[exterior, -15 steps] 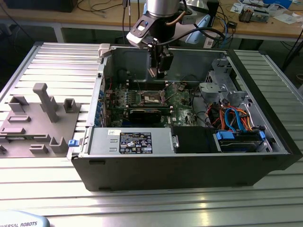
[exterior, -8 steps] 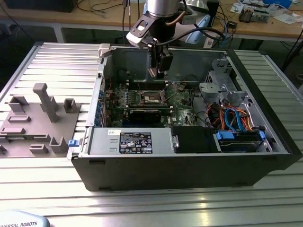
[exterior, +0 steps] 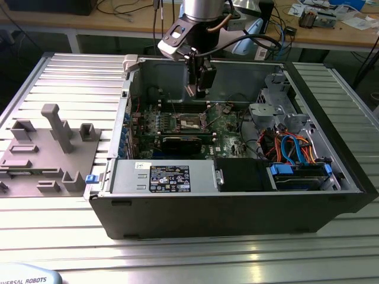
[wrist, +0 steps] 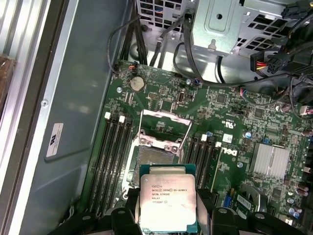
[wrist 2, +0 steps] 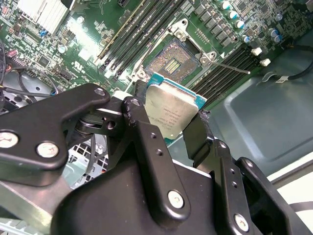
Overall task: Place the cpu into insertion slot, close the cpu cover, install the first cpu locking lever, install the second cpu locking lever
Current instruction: 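Place the cpu into insertion slot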
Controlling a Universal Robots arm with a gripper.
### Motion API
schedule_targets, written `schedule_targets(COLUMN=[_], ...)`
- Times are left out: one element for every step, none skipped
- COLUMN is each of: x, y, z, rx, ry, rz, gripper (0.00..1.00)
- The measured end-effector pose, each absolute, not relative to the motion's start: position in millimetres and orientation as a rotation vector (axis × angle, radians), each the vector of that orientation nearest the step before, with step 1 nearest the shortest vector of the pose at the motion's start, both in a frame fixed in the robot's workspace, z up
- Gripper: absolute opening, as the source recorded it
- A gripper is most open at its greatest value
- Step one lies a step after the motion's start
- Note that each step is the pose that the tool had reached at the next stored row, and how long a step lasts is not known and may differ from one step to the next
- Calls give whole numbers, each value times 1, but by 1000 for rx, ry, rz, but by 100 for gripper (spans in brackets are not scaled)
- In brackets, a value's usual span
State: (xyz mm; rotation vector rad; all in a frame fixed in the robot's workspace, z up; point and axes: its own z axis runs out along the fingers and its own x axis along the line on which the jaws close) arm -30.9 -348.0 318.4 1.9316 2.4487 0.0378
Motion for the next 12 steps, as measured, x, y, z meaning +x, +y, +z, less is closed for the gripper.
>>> schedule_targets(x=[-31,-31,-31,-31,-31,-31,-31,-31,-31,-31,-31,-31], y=[-348,-348,-348,-348,-348,-348,-348,-348,-348,-348,-348,-348], z=[318,318,318,318,318,318,318,318,318,318,318,318], rx=[1933,1935,1936,1937,1938,1938,1939,1940,1941,1942,1943,1945], ry=[2447,2446,2445,2444,2444,2443,2443,2442,2441,2440,2439,2438], rz=[38,38,38,38,38,38,38,38,38,38,38,38], gripper=[54,54,54,54,54,54,54,54,54,54,54,54])
